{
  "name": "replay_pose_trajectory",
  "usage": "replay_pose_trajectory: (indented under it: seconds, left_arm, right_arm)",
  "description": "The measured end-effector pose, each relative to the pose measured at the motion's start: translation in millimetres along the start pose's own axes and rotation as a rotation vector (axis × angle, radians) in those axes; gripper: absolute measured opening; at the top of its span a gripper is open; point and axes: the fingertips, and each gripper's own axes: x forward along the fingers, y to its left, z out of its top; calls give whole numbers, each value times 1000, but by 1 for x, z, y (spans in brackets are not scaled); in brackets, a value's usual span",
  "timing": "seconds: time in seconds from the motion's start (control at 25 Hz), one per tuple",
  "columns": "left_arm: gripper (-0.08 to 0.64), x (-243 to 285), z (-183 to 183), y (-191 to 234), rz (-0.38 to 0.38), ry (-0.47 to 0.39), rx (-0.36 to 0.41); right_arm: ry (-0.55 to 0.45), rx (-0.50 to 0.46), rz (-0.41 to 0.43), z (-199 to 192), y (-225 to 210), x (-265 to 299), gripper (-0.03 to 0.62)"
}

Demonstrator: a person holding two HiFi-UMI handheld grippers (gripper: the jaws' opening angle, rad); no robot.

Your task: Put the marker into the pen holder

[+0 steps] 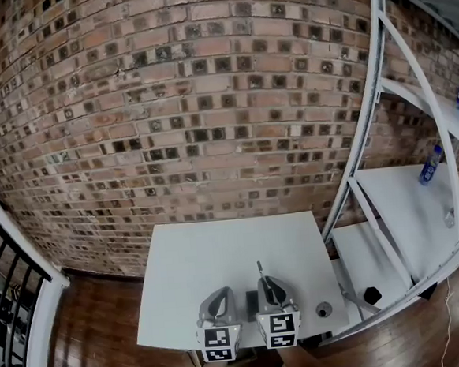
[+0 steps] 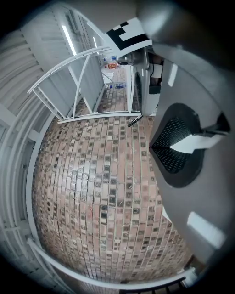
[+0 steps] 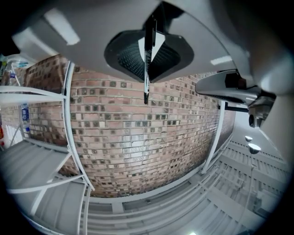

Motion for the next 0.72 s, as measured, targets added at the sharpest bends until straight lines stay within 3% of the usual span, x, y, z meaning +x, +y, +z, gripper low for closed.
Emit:
replay_pose_trajectory:
  seconds: [0.72]
  left_arm:
    - [12, 10, 3, 8, -3, -12, 29]
  right_arm:
    - [3, -16, 14, -1, 5, 15, 43]
